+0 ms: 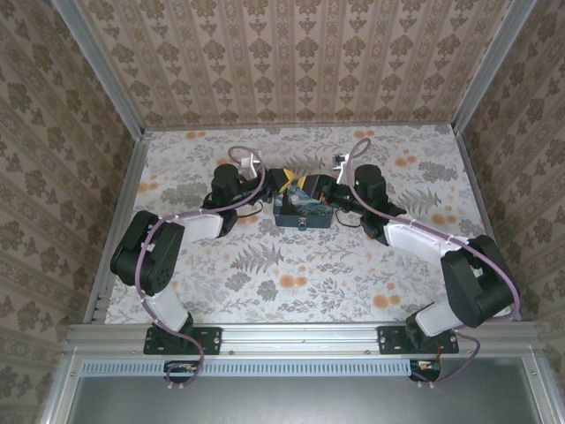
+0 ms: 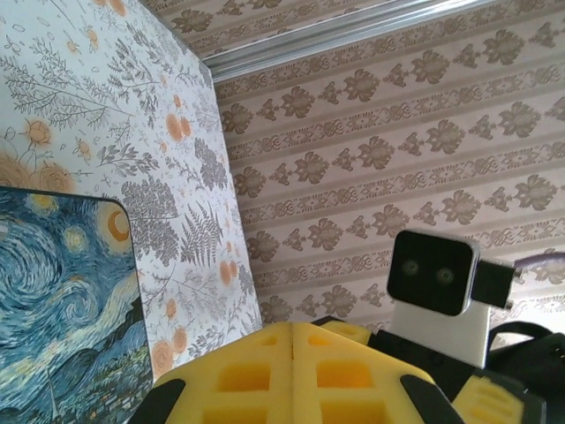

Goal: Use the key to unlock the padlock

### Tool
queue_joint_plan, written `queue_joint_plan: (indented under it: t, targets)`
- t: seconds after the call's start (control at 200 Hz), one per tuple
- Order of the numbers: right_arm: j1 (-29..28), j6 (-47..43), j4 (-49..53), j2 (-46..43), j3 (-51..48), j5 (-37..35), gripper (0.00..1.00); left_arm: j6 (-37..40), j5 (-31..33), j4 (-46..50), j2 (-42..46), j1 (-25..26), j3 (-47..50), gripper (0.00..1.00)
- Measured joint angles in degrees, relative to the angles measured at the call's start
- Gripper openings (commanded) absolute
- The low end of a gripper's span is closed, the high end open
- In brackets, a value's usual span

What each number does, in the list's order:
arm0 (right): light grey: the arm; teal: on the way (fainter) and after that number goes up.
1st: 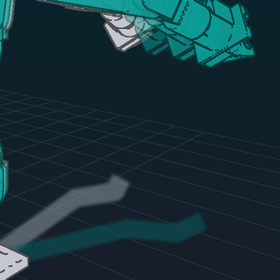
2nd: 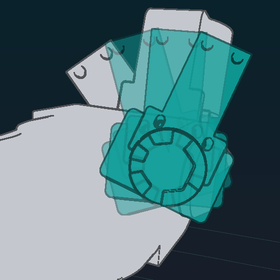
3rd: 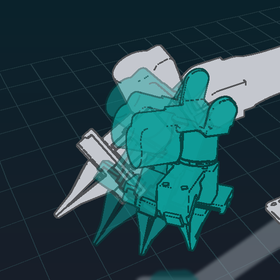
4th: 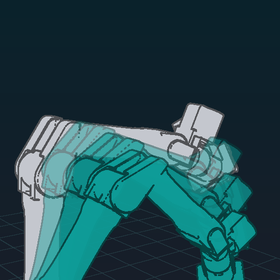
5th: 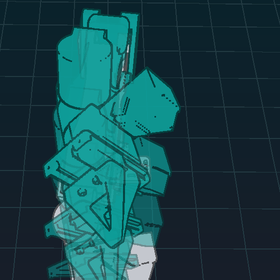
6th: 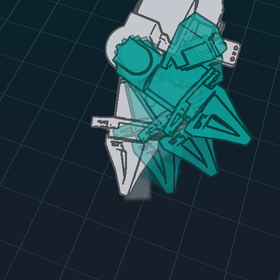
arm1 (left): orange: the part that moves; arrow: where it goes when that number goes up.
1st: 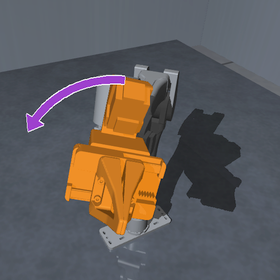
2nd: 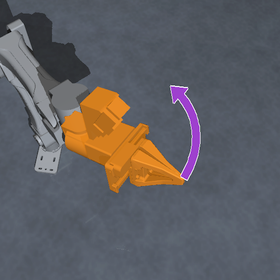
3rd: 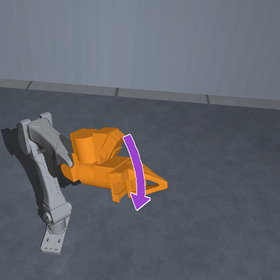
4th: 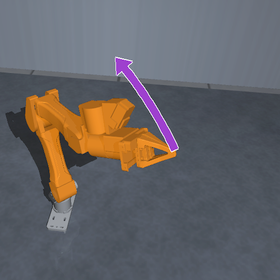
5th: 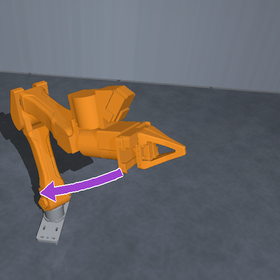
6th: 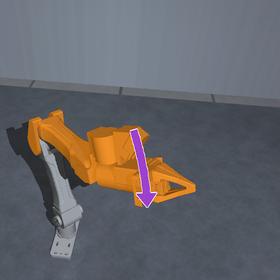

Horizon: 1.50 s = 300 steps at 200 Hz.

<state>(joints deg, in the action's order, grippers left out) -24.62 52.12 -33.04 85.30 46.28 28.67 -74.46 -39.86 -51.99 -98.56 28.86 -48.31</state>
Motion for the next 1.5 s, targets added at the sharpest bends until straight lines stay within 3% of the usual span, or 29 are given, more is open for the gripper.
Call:
queue_joint_plan:
  t: [0.585,1.365,1.5]
  targets:
    - [0.0,8.6,-14.4,4.0,-3.6,1.8,0.4,0.8,2.2,1.1,1.8,1.8,-0.7,0.0]
    - [-1.5,12.5,-19.6,8.4,-3.6,2.3,0.34,0.8,4.3,1.5,1.9,2.3,-0.9,0.0]
    - [-1.5,12.9,-19.7,9.1,-2.4,2.7,0.27,0.8,4.7,1.5,1.9,2.4,-0.9,0.0]
